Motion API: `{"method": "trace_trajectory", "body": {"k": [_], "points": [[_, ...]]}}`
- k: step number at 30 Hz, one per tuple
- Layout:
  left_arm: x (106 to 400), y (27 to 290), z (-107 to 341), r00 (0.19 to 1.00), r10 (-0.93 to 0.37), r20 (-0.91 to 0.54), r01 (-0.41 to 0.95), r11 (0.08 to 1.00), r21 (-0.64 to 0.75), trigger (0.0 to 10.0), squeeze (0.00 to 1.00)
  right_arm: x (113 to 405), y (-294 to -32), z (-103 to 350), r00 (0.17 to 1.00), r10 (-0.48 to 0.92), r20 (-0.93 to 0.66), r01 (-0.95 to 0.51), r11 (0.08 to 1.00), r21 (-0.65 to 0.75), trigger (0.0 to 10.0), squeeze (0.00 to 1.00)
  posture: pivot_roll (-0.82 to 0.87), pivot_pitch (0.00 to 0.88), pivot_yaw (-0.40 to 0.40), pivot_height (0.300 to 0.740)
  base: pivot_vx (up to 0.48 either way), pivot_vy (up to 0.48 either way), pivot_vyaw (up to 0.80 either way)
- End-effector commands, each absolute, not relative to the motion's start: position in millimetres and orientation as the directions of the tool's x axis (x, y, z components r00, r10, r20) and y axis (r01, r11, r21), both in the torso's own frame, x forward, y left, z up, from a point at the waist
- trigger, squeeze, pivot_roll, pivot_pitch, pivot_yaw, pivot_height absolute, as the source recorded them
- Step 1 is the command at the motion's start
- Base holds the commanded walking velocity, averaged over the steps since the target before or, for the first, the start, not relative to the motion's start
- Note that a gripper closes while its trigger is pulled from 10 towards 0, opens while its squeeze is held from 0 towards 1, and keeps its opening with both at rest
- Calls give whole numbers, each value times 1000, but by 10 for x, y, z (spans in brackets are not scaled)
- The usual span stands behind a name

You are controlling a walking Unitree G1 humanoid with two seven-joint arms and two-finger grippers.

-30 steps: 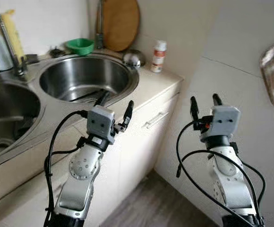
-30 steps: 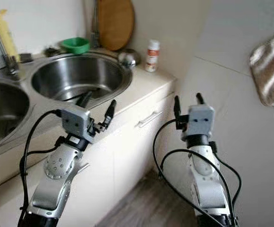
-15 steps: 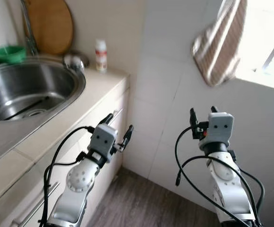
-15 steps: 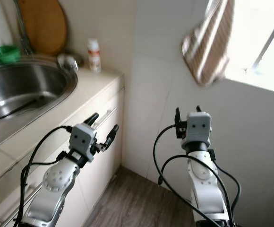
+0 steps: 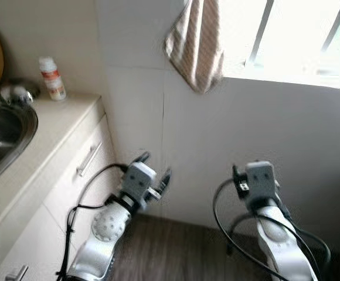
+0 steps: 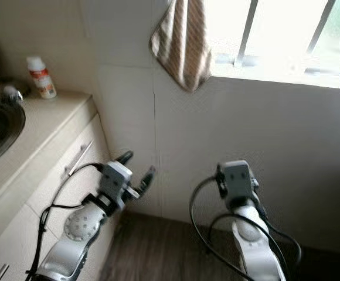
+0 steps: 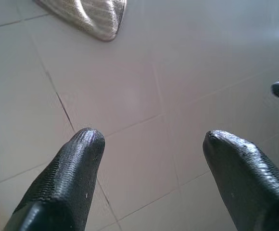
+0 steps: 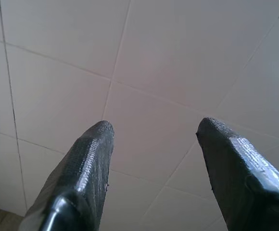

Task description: Kitchen organization

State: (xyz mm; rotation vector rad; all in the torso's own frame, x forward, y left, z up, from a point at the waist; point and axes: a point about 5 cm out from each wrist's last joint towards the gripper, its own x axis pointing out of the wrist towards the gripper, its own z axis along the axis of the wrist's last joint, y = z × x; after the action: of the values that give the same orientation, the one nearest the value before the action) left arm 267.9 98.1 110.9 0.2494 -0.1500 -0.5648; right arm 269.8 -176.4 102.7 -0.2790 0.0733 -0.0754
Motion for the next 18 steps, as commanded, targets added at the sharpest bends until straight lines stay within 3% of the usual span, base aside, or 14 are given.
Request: {"method": "trace_trajectory", "body": {"k": [1, 8, 18], "points": [[2693, 1027, 1102, 837, -544, 65, 505, 812, 292, 10000, 0, 2716, -1715, 1099, 997, -71, -34, 59, 958, -282, 10000, 0, -39, 0, 14, 740, 0, 0, 0], [2703, 995, 1083, 827, -559, 57, 520, 801, 297, 10000, 0, 2714, -1727, 1110, 995, -99, -31, 87, 958, -272, 10000, 0, -46, 0, 23, 740, 0, -72, 0], [2714, 965, 1060, 815, -577, 53, 539, 788, 298, 10000, 0, 2691, -1787, 1133, 989, -147, -25, 136, 955, -263, 10000, 0, -61, 0, 28, 740, 0, -462, 0]]}}
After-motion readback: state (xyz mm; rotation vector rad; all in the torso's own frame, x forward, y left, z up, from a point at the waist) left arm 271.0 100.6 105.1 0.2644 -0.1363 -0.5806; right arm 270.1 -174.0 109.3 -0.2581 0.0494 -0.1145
